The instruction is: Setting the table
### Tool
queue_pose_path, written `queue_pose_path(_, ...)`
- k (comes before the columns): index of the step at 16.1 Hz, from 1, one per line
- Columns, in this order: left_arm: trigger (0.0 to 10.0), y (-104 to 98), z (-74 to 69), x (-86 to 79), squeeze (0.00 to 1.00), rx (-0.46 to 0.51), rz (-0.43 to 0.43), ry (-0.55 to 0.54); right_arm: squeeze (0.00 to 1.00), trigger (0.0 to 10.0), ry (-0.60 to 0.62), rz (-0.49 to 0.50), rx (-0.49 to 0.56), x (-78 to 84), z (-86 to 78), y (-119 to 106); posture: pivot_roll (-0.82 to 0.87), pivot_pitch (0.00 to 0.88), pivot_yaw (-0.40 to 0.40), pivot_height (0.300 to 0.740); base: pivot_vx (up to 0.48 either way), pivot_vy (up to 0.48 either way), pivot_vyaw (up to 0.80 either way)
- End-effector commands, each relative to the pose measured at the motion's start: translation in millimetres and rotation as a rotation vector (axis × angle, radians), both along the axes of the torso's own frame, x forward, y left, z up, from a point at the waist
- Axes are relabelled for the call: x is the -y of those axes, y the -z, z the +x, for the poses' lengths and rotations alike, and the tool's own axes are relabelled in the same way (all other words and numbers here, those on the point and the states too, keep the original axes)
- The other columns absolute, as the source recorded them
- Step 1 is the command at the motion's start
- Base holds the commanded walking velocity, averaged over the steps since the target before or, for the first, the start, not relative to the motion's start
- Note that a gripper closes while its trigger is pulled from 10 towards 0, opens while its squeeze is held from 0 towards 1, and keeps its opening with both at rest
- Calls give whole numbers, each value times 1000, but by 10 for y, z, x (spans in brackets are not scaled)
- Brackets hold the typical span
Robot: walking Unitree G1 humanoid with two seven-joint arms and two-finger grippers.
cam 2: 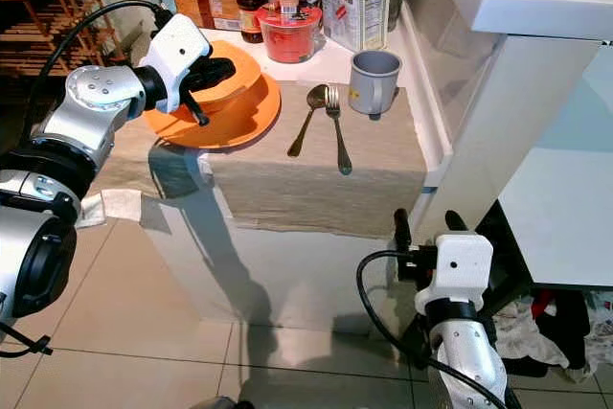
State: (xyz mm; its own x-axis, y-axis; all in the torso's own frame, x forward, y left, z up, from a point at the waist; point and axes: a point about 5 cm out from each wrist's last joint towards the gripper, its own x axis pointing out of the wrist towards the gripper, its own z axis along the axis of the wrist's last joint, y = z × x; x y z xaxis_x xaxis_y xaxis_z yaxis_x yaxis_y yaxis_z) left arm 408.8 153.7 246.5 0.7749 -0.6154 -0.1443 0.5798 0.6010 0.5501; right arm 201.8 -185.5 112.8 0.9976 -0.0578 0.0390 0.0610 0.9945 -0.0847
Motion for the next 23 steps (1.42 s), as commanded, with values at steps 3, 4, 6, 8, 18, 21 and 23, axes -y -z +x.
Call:
queue_pose_path(3, 10000, -25, 0, -64, 1000, -13, 9, -7, 0, 10000, -5, -3, 1, -11, 16, 12, -107, 0, 62, 740, 0, 0, 0)
queue_pose_path(4, 10000, -22, 0, -65, 1000, -16, 11, -7, 0, 10000, -6, -2, 4, -13, 23, 5, -107, 0, 59, 740, 0, 0, 0)
queue_pose_path(6, 10000, 28, 3, -83, 1000, -24, 31, -31, 0, 10000, -25, 5, 11, -33, 42, -18, -103, 0, 53, 740, 0, 0, 0)
queue_pose_path(8, 10000, 72, 8, -90, 1000, -38, 48, -49, 0, 10000, -50, 8, 11, -56, 56, -29, -101, 0, 51, 740, 0, 0, 0)
queue_pose_path(18, 10000, 143, 17, -97, 1000, -98, 117, -66, 0, 10000, -127, 14, 8, -133, 48, -56, -108, 0, 53, 740, 0, 0, 0)
queue_pose_path(21, 10000, 171, 9, -86, 1000, -113, 121, -52, 0, 10000, -126, 15, 6, -134, 45, -53, -111, 0, 54, 740, 0, 0, 0)
queue_pose_path(23, 10000, 175, 8, -77, 1000, -114, 123, -48, 0, 10000, -123, 15, 5, -132, 42, -49, -112, 0, 55, 740, 0, 0, 0)
